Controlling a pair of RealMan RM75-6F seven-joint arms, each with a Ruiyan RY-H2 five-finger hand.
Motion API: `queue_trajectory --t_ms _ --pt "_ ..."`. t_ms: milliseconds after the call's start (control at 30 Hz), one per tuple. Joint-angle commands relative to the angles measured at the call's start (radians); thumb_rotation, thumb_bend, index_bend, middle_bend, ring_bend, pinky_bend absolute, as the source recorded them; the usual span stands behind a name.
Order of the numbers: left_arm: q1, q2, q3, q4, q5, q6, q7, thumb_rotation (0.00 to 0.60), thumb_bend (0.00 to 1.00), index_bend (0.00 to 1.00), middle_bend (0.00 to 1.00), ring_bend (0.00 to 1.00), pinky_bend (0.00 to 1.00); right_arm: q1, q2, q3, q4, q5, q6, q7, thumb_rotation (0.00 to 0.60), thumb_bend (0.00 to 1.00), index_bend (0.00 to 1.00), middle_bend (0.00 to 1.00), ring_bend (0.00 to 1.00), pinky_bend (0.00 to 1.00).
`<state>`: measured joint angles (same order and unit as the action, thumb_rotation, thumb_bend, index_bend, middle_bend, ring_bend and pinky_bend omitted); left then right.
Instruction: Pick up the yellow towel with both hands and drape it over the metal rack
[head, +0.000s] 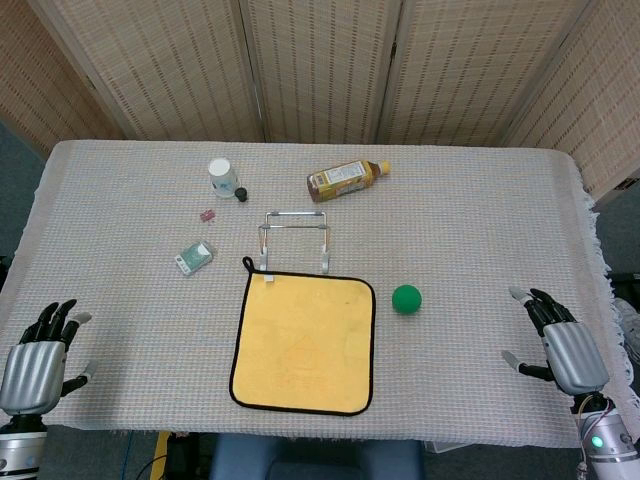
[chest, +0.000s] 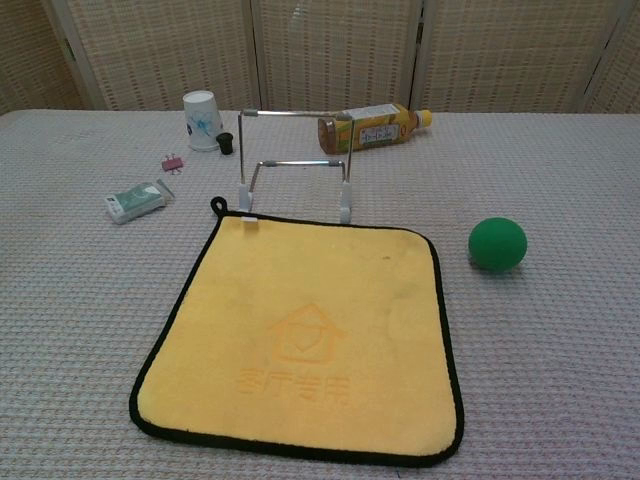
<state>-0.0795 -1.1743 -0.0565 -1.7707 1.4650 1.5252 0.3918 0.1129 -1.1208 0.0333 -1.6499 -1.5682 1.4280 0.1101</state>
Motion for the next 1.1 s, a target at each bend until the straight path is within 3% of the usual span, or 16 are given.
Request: queue_trajectory --t_ms 33,433,633,800,1100 --pt "-0.001 0.0 0.001 0.001 0.001 -0.002 0.002 0.6 0.25 0.28 0.15 0.11 0.3 0.0 0.001 -0.001 -0.001 0.001 -0.001 -0.001 0.6 0.18 0.08 0.19 0.14 0.2" --pt "-0.02 0.039 0.013 0.024 0.097 0.007 -0.047 0.6 0.25 0.3 0.21 0.15 0.33 0.001 0.012 -0.013 -0.014 -0.041 0.02 -0.004 0.6 0.18 0.08 0.19 0.14 0.2" --pt "-0.059 0.061 0.035 0.07 0.198 -0.018 -0.145 0.6 0.25 0.37 0.42 0.37 0.55 0.023 0.015 -0.025 -0.024 -0.09 0.007 -0.012 0.6 0.19 0.09 0.23 0.15 0.2" --pt "-0.091 0.065 0.063 0.102 0.28 -0.042 -0.2 0.6 0.25 0.44 0.64 0.55 0.77 0.049 0.021 -0.044 -0.045 -0.136 -0.019 0.018 0.6 0.21 0.12 0.28 0.24 0.23" --pt "-0.169 0.039 0.109 0.116 0.4 -0.134 -0.208 0.6 0.25 0.46 0.85 0.71 0.92 0.116 0.014 -0.066 -0.063 -0.198 -0.103 -0.027 0.6 0.21 0.16 0.38 0.4 0.37"
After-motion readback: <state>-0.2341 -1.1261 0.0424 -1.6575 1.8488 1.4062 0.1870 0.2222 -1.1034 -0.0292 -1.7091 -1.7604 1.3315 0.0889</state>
